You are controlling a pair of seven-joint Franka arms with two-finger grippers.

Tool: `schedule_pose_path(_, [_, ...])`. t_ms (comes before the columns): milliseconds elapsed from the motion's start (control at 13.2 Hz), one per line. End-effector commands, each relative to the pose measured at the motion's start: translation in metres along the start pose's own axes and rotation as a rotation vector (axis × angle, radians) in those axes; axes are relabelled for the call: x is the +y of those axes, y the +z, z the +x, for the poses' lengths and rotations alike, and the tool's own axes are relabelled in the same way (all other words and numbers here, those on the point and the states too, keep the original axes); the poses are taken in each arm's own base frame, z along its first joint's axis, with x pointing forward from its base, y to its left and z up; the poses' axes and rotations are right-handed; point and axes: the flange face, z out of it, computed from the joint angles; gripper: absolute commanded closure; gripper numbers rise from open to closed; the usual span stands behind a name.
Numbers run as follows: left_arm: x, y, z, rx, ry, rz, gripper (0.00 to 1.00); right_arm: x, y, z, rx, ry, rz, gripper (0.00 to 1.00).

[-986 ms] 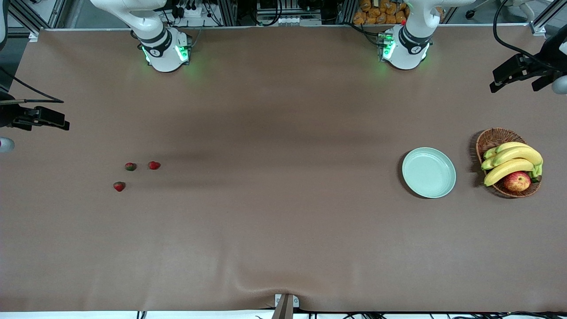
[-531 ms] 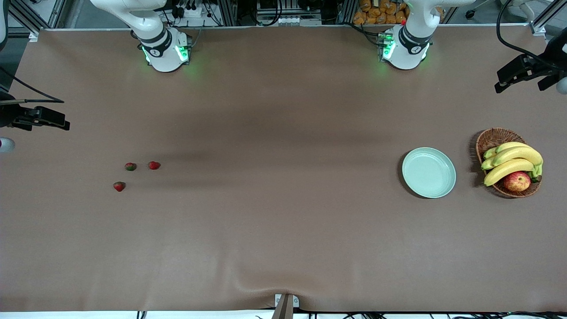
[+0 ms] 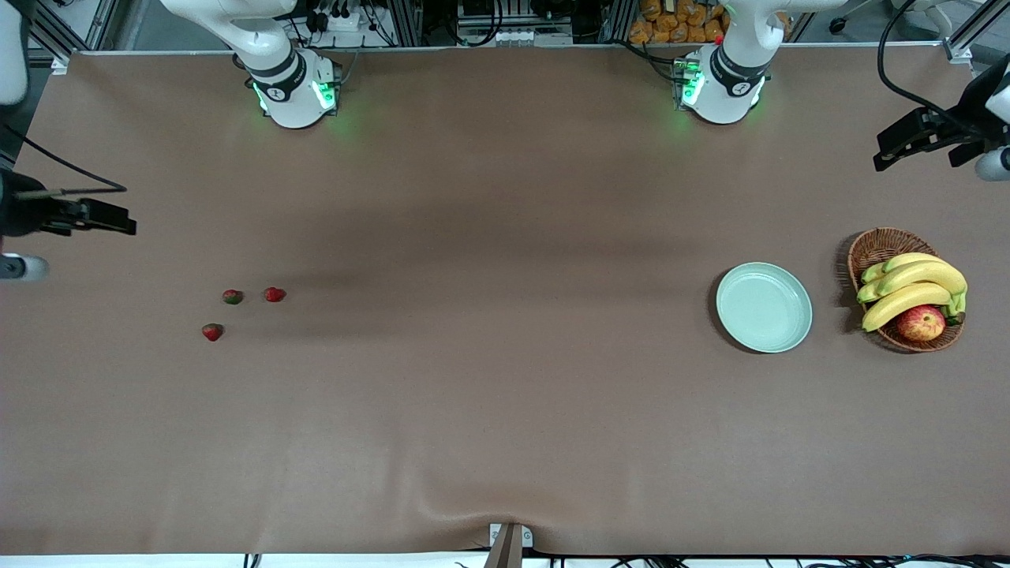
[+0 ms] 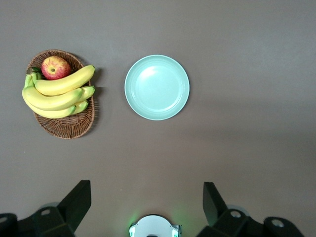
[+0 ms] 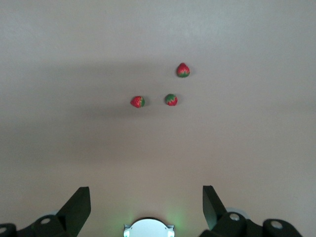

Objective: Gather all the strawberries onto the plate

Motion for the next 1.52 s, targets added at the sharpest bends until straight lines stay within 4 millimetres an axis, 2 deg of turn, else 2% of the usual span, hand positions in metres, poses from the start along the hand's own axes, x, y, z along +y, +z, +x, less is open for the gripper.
schedule_pose_path(0, [-0.018,0.032,0.003,0.012,-0.027,0.016,0.00,-0.003,0.048,0.033,-0.089,-0.010,-0.004,0.00])
schedule_pose_path(76, [-0.025,0.051,0.007,0.019,-0.037,0.012,0.00,-0.004,0.068,0.043,-0.122,-0.013,-0.005,0.00])
schedule_pose_path(228, [-0.027,0.101,0.016,0.030,-0.040,0.010,0.00,-0.004,0.104,0.063,-0.146,-0.013,-0.008,0.00])
schedule_pose_path(303, [-0.035,0.129,0.020,0.047,-0.054,0.009,0.00,-0.012,0.129,0.073,-0.139,-0.026,-0.015,0.00])
schedule_pose_path(379, [-0.040,0.157,0.024,0.068,-0.062,0.007,0.00,-0.008,0.158,0.077,-0.125,-0.024,-0.015,0.00])
schedule_pose_path(531, [-0.038,0.224,0.024,0.072,-0.067,0.001,0.00,-0.011,0.213,0.081,-0.083,-0.038,-0.021,0.00])
schedule_pose_path(683, [-0.059,0.292,0.029,0.078,-0.097,-0.002,0.00,-0.025,0.262,0.085,-0.043,-0.039,0.010,0.00])
schedule_pose_path(759, [-0.060,0.321,0.034,0.080,-0.092,-0.001,0.00,-0.031,0.282,0.087,-0.029,-0.035,0.026,0.00])
schedule_pose_path(986, [-0.089,0.384,0.048,0.058,-0.047,-0.004,0.00,-0.041,0.321,0.094,-0.039,-0.041,0.024,0.00])
schedule_pose_path(1062, [-0.097,0.404,0.051,0.069,-0.045,-0.006,0.04,-0.044,0.330,0.096,-0.044,-0.044,0.020,0.00])
schedule_pose_path(1138, [-0.100,0.418,0.056,0.080,-0.047,-0.007,0.09,-0.044,0.337,0.097,-0.050,-0.044,0.019,0.00])
schedule_pose_path(1214, [-0.100,0.427,0.059,0.071,-0.047,-0.010,0.15,-0.043,0.344,0.096,-0.069,-0.043,0.019,0.04])
schedule_pose_path(1441, [-0.101,0.446,0.064,0.059,-0.056,-0.016,0.38,-0.042,0.366,0.092,-0.107,-0.041,0.017,0.22])
